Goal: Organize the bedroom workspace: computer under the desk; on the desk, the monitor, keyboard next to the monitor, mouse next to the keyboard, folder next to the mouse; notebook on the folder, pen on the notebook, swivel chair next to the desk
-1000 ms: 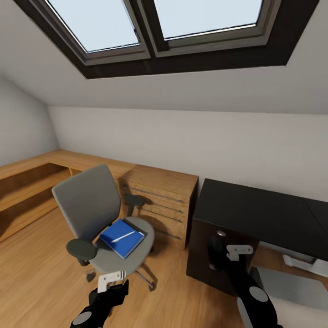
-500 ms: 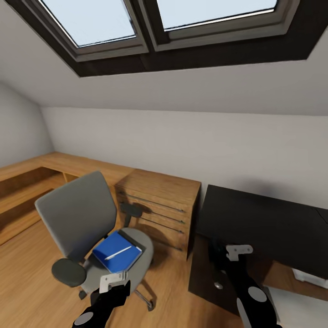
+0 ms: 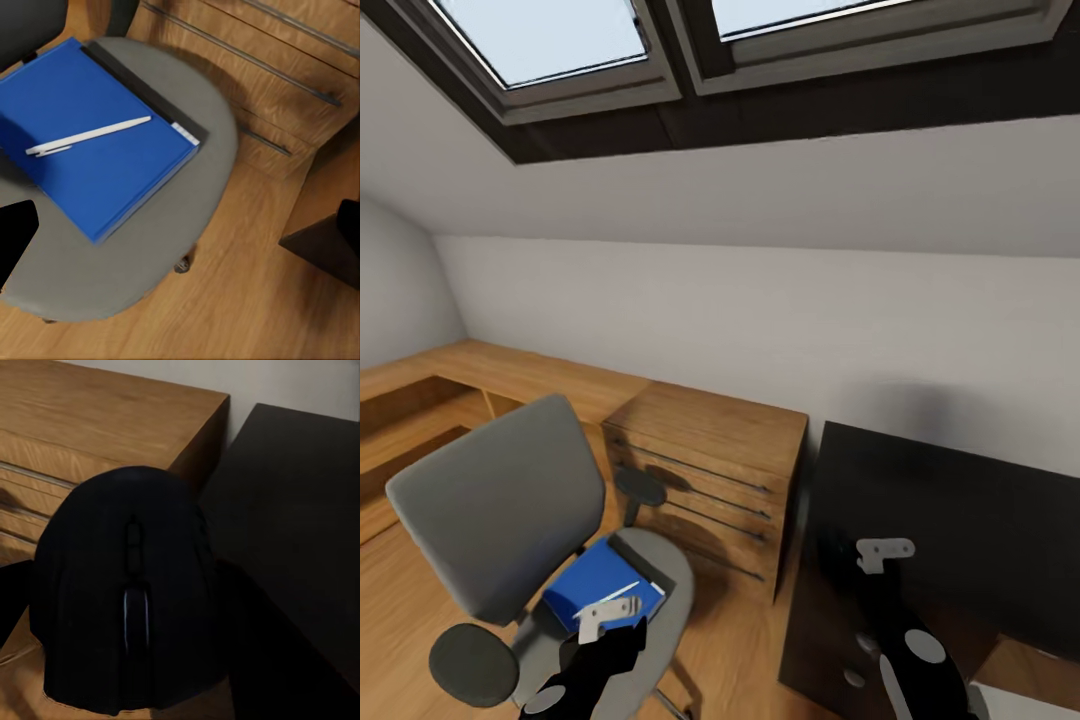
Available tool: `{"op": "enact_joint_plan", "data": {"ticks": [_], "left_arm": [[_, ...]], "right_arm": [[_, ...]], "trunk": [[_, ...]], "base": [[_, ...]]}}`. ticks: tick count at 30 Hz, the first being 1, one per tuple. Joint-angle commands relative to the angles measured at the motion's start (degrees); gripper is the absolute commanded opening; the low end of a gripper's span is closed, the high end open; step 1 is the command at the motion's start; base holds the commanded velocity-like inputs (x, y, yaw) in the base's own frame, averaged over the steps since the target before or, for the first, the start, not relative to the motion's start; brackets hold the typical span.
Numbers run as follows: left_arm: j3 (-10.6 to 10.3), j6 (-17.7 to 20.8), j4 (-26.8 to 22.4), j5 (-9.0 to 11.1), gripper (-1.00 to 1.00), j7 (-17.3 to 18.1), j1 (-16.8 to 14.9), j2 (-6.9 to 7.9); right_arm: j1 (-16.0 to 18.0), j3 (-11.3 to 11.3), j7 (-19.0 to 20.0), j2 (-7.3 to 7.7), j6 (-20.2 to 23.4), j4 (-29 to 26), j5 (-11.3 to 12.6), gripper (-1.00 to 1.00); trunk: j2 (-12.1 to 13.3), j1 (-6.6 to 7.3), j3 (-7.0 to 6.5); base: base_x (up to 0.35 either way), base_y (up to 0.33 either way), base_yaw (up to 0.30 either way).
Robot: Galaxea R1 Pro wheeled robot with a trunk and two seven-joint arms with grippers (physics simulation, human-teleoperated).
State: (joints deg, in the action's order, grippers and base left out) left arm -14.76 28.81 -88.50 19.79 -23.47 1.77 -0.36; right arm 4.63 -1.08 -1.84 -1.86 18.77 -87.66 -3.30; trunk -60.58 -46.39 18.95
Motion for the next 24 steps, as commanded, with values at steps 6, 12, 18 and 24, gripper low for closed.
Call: {"op": "enact_joint_plan", "data": {"ticks": [6, 12, 18, 24], "left_arm": [[-0.8, 0.1, 0.2, 0.6, 1.00, -0.5, 0.0, 0.01], [-1.3, 0.2, 0.1, 0.6, 1.00, -0.5, 0.0, 0.02], [-1.8, 0.3, -0.1, 0.7, 1.00, -0.5, 0.0, 0.02], [-2.5, 0.3, -0.2, 0.7, 1.00, -0.5, 0.0, 0.09]], "right_arm": [[0.0, 0.1, -0.3, 0.04, 0.5, 1.4, -0.1, -1.00], [0.0, 0.3, -0.3, 0.02, 0.6, 5.2, -0.1, -1.00], [0.2, 0.5, -0.4, 0.11, 0.5, 8.2, -0.1, -1.00], [1.1, 1.9, -0.6, 0.83, 0.2, 13.7, -0.1, -1.00]], "trunk": [[0.0, -0.04, 0.06], [0.0, -0.04, 0.06], [0.0, -0.04, 0.06], [0.0, -0.04, 0.06]], "base": [[0.328, -0.075, 0.000], [0.258, -0.152, 0.000], [0.042, -0.031, 0.000], [0.004, -0.003, 0.000]]}}
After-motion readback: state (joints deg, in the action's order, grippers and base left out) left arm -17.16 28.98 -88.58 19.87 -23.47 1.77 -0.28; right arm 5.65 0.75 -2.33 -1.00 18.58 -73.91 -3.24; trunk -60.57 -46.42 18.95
